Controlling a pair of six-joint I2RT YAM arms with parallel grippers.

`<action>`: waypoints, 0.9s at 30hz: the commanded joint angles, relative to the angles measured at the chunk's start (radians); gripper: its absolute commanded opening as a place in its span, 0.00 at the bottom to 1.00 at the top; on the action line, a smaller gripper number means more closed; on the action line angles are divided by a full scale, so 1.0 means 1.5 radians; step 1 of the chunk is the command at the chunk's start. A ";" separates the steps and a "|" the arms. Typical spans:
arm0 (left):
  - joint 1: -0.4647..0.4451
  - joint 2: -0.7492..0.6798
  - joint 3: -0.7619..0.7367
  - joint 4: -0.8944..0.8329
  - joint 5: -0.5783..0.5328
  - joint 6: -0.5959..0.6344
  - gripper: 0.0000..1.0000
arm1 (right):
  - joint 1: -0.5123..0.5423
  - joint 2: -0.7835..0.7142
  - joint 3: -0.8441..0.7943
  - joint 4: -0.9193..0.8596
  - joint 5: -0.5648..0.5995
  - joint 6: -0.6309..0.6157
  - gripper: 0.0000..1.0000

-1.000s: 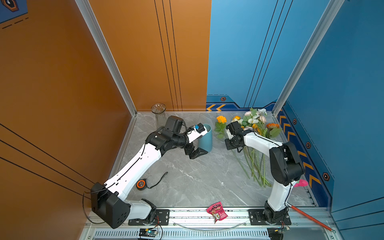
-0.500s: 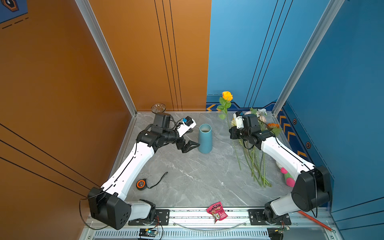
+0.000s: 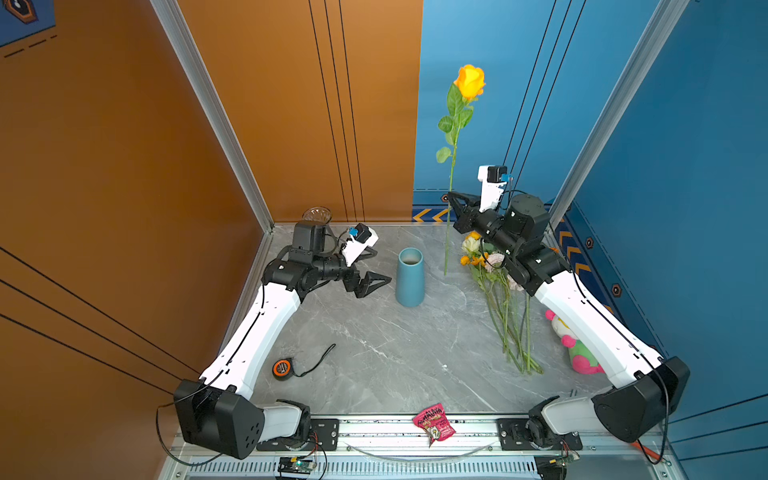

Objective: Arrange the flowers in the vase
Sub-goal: 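Lift the yellow rose upright with the right gripper over the blue vase, then lower the rose stem into the blue vase and open the right gripper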

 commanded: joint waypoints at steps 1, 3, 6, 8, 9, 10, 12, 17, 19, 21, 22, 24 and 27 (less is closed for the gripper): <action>0.007 0.008 -0.002 0.007 0.027 -0.006 0.98 | 0.013 0.037 0.048 0.097 -0.011 0.033 0.00; 0.008 0.009 -0.001 0.007 0.029 -0.007 0.98 | 0.019 0.060 0.075 0.115 -0.014 0.044 0.00; 0.008 0.010 0.000 0.007 0.032 -0.008 0.98 | 0.034 0.095 0.107 0.133 -0.012 0.043 0.00; 0.008 0.008 -0.001 0.007 0.033 -0.009 0.98 | 0.042 0.115 0.117 0.141 -0.011 0.041 0.00; 0.008 0.008 -0.001 0.007 0.033 -0.008 0.98 | 0.046 0.125 0.116 0.144 -0.010 0.042 0.00; 0.009 0.008 0.000 0.007 0.034 -0.008 0.98 | 0.051 0.133 0.115 0.149 -0.010 0.037 0.00; 0.008 0.009 0.001 0.007 0.036 -0.008 0.98 | 0.058 0.146 0.108 0.155 -0.006 0.023 0.00; 0.012 0.012 0.002 0.007 0.045 -0.010 0.98 | 0.068 0.167 0.069 0.169 0.013 0.010 0.00; 0.013 0.012 0.002 0.006 0.046 -0.010 0.98 | 0.070 0.172 0.052 0.171 0.013 0.008 0.00; 0.013 0.014 0.002 0.007 0.048 -0.011 0.98 | 0.073 0.173 0.028 0.182 0.014 -0.005 0.00; 0.013 0.013 0.003 0.007 0.050 -0.012 0.98 | 0.075 0.173 0.013 0.189 0.017 -0.012 0.00; 0.013 0.015 0.003 0.007 0.051 -0.013 0.98 | 0.076 0.176 -0.005 0.191 0.018 -0.013 0.00; 0.013 0.017 0.004 0.007 0.052 -0.014 0.98 | 0.078 0.181 -0.029 0.188 0.013 -0.009 0.00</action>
